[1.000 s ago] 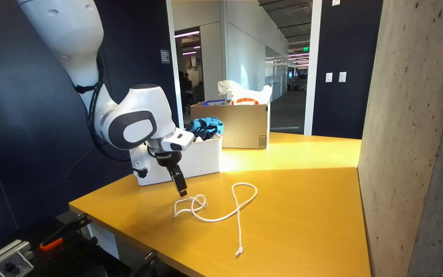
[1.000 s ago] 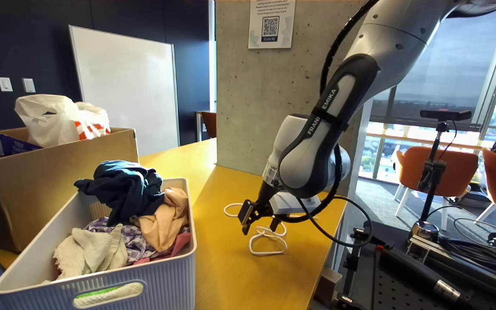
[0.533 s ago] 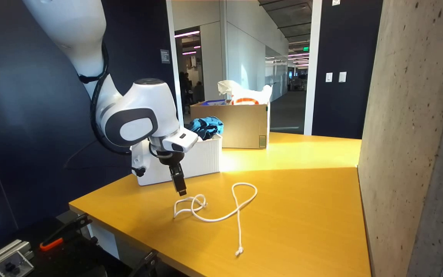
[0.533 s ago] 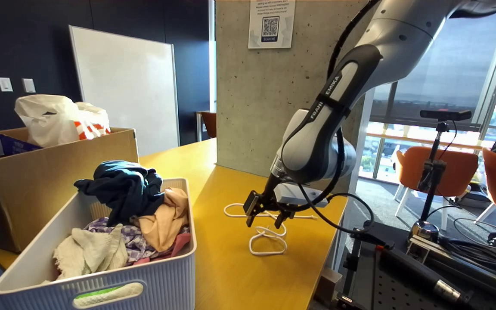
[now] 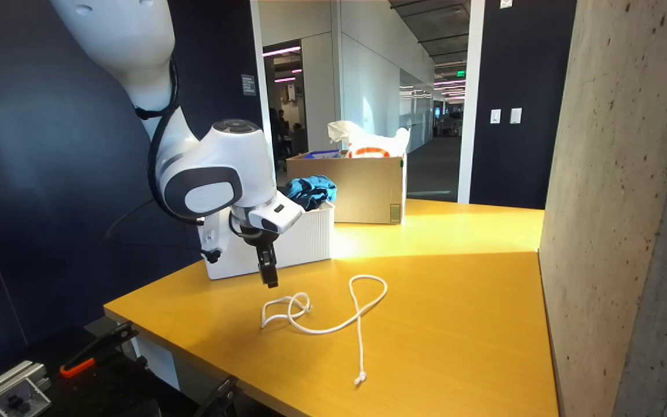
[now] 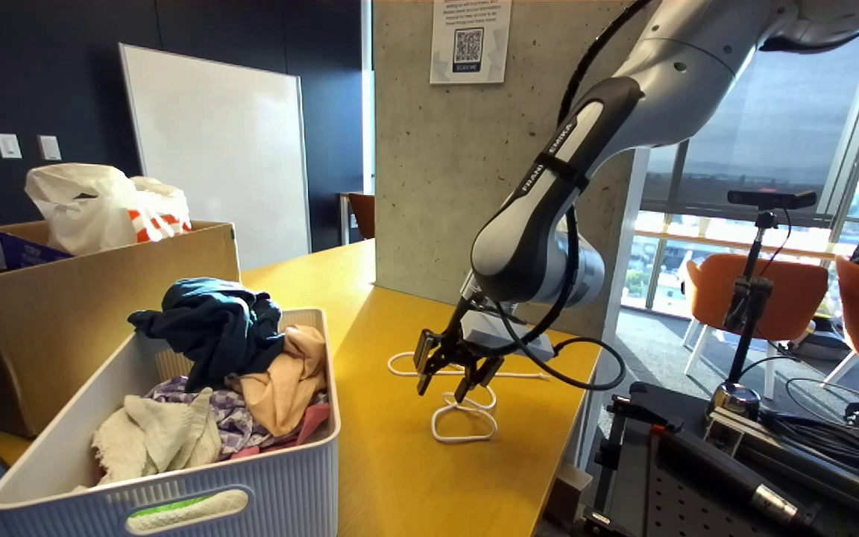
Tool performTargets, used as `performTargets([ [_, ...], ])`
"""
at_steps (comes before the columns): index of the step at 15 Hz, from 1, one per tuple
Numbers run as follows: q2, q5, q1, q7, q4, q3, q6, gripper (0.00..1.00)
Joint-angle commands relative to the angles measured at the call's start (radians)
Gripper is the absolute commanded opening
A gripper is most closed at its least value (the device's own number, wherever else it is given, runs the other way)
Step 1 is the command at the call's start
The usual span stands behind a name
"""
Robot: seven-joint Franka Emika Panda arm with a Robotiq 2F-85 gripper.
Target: Unfold the white string
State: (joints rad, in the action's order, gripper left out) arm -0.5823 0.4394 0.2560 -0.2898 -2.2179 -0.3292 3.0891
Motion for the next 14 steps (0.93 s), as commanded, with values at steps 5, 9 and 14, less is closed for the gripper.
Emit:
performTargets([
  [5,-0.005,0.038,0.069,0.03,0.005,-0.024,-0.056,0.12],
  [9,-0.016,0.036,0.044,0.018,0.039,0.027,-0.136,0.0],
  [14,-0.012,0.048,0.0,0.004,0.06,0.101,-0.218,0.0],
])
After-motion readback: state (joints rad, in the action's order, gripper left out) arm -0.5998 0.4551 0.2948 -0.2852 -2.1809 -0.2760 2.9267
